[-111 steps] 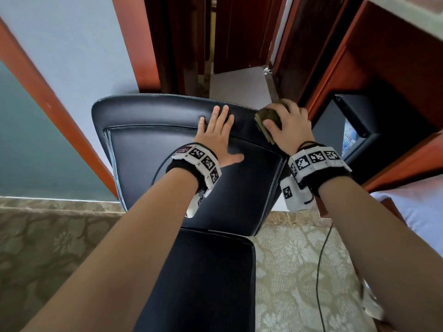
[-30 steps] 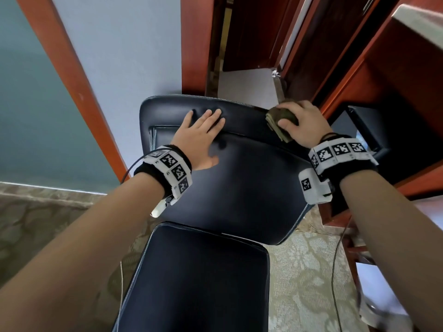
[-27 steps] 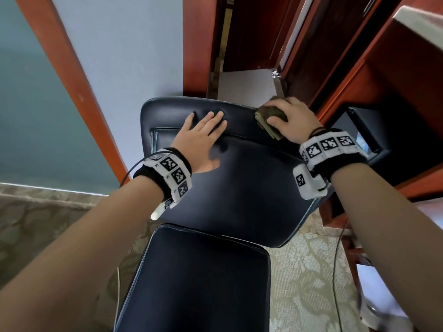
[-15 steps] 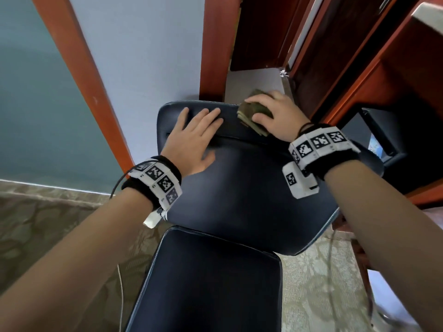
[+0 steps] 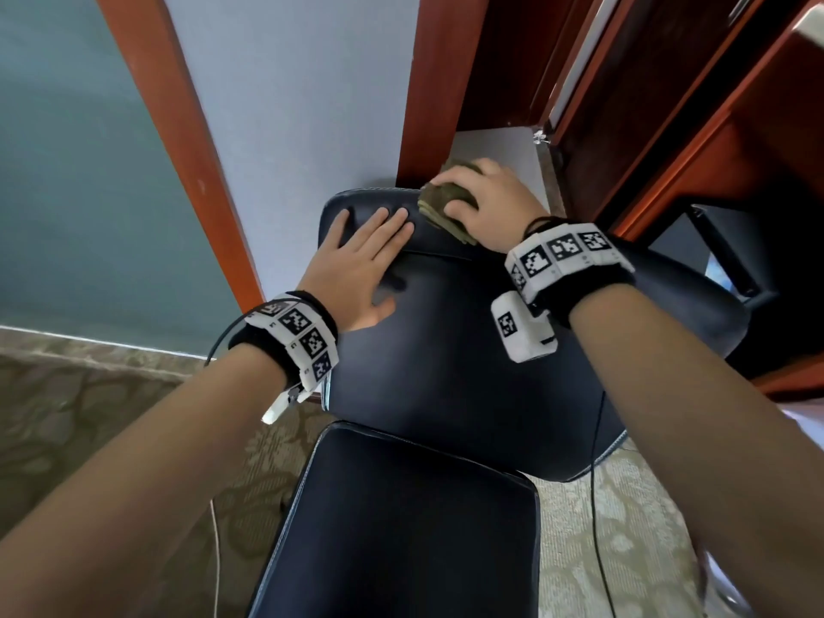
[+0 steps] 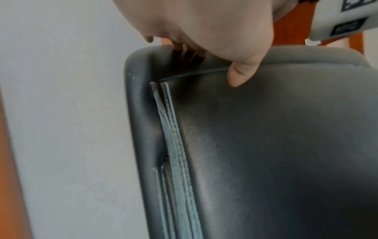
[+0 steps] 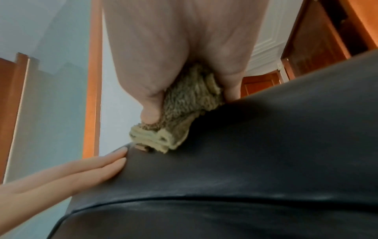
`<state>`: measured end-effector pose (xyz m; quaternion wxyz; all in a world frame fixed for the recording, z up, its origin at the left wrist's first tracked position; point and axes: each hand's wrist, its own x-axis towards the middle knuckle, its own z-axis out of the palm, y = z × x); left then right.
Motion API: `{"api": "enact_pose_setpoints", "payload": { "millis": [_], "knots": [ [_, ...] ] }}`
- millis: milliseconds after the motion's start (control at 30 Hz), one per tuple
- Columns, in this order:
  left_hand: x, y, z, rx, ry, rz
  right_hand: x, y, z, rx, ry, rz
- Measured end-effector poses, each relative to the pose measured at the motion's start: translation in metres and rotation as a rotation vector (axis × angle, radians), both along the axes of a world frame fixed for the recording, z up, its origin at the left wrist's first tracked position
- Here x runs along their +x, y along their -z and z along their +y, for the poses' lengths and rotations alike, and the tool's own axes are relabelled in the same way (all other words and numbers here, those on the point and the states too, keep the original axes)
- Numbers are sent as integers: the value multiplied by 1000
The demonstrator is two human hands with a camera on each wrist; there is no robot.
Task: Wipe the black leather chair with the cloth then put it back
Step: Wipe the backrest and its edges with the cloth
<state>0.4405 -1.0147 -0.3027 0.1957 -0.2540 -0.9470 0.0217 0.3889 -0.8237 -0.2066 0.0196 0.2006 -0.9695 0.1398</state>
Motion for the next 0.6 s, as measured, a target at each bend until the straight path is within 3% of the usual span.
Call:
{"api": "enact_pose_setpoints", "payload": {
  "millis": [233, 467, 600],
  "knots": [
    [1, -5, 2, -25, 4, -44, 13, -11, 63, -14, 127, -43],
    [15, 8, -13, -57, 19, -29, 4, -5, 14, 26, 74, -17],
    [24, 33, -28, -171, 88, -47, -3, -2, -22, 40, 25, 2]
  ]
}}
